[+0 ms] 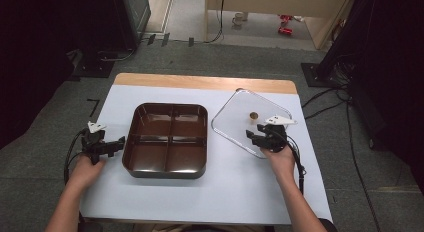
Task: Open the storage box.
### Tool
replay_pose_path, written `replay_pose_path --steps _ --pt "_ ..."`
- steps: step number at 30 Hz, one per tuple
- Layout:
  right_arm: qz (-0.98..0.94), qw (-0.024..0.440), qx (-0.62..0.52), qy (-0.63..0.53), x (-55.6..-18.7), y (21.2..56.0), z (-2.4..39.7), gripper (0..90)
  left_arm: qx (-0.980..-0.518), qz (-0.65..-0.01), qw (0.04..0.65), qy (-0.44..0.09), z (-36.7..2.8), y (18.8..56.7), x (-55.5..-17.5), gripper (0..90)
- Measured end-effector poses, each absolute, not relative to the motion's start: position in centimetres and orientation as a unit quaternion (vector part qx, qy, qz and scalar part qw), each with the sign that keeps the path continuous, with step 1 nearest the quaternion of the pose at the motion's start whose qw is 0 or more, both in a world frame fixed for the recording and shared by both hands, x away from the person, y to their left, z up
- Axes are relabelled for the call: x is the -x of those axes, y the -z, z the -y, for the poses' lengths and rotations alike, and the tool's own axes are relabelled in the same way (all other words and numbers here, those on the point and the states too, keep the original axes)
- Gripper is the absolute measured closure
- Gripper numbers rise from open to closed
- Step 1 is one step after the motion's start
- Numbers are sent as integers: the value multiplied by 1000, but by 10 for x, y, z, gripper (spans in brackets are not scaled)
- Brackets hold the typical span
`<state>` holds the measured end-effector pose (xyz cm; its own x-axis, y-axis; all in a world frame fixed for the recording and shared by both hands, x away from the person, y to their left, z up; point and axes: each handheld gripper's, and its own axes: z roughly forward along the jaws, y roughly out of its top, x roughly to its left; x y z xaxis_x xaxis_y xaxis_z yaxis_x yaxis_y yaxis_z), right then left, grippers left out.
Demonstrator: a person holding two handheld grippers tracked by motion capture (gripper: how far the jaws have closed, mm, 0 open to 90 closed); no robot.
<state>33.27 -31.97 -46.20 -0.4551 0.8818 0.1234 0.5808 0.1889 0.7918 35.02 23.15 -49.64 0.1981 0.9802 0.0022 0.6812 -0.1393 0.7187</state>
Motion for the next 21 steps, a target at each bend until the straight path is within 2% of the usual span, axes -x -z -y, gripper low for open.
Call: replay_pose_path --steps 15,21 --pt "-772 127 -441 -440 -302 478 283 427 -714 -582 301 -247 -232 496 -350 118" --pt "-797 146 -399 -428 -287 486 262 410 -713 -582 301 -247 -232 496 -350 118"
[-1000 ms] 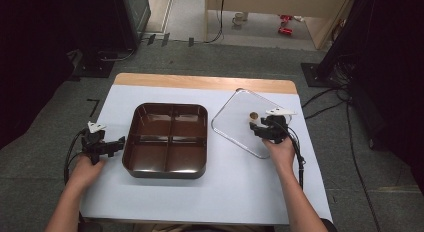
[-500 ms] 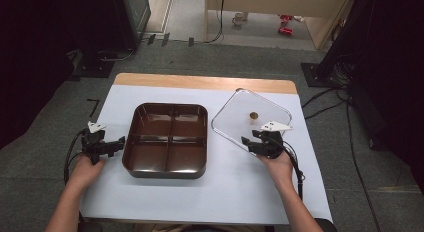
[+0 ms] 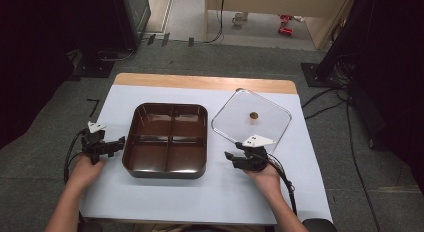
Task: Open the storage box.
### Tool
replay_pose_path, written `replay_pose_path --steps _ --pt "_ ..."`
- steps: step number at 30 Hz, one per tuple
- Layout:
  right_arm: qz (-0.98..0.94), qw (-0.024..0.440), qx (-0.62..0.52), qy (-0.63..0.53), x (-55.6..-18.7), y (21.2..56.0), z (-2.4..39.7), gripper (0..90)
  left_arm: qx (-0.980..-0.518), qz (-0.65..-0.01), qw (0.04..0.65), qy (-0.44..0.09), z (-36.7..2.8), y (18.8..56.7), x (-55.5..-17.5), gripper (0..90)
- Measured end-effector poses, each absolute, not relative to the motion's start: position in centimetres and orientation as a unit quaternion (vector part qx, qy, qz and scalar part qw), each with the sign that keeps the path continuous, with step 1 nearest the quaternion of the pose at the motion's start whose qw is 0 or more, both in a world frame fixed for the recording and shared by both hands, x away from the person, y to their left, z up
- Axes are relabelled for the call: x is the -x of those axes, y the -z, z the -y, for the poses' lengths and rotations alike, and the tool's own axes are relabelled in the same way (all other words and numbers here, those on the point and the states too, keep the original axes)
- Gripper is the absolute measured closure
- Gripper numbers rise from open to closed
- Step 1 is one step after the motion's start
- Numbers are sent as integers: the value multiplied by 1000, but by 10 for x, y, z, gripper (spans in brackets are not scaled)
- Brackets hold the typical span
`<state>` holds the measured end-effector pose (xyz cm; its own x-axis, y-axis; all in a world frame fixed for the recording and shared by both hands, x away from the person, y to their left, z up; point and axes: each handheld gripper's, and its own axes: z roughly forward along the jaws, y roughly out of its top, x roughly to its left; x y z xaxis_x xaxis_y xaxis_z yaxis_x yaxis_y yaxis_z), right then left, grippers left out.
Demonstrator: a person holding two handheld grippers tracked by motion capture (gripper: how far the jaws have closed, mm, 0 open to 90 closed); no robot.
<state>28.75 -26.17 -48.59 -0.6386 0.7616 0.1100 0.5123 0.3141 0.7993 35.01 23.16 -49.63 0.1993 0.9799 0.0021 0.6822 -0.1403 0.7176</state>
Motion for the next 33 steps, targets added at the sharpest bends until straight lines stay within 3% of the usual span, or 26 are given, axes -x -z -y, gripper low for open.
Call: replay_pose_path --steps 4,14,20,23,25,33 --pt "-805 132 -397 -421 -284 491 254 409 -714 -582 301 -247 -232 496 -350 118" --pt "-823 159 -383 -388 -284 502 244 411 -713 -583 301 -248 -232 496 -350 118" --pt "-828 154 -375 -387 -283 502 243 342 -713 -583 301 -248 -232 496 -350 118" --pt "-834 157 -366 -382 -282 503 241 263 -713 -583 301 -248 -232 496 -350 118" --pt "-829 161 -386 -371 -285 503 241 165 -713 -583 301 -248 -231 496 -350 118" --pt "-828 163 -392 -367 -286 504 240 125 -713 -583 301 -248 -232 496 -350 118"
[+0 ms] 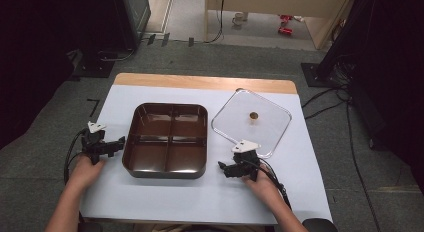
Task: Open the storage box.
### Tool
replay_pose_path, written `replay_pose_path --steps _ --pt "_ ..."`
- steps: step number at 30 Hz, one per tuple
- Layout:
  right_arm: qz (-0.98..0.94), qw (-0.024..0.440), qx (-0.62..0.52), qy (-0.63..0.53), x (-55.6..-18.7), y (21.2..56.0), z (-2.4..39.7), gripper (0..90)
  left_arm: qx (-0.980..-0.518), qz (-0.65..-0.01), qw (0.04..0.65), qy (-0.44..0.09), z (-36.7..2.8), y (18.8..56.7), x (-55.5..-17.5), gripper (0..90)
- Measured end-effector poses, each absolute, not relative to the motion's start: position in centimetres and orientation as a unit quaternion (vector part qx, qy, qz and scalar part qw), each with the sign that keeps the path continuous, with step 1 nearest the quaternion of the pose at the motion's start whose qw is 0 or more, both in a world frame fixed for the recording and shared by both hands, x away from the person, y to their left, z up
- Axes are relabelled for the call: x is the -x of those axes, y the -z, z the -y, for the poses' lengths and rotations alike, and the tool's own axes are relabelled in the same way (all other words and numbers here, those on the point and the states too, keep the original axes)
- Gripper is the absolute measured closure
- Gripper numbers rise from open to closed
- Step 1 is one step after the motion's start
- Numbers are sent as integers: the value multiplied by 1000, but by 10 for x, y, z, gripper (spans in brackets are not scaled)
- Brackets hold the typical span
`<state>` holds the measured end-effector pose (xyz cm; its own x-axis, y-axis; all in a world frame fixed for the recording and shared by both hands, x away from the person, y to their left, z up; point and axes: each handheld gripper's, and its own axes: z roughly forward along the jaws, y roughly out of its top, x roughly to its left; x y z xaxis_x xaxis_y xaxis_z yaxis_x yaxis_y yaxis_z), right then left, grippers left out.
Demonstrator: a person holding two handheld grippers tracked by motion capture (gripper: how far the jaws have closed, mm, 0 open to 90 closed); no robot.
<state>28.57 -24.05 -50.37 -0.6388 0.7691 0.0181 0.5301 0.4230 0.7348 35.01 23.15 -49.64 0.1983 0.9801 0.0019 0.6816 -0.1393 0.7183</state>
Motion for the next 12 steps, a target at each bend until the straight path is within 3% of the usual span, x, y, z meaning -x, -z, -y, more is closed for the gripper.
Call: replay_pose_path --steps 12 --pt "-828 162 -393 -366 -286 504 241 125 -713 -583 301 -247 -232 496 -350 118"
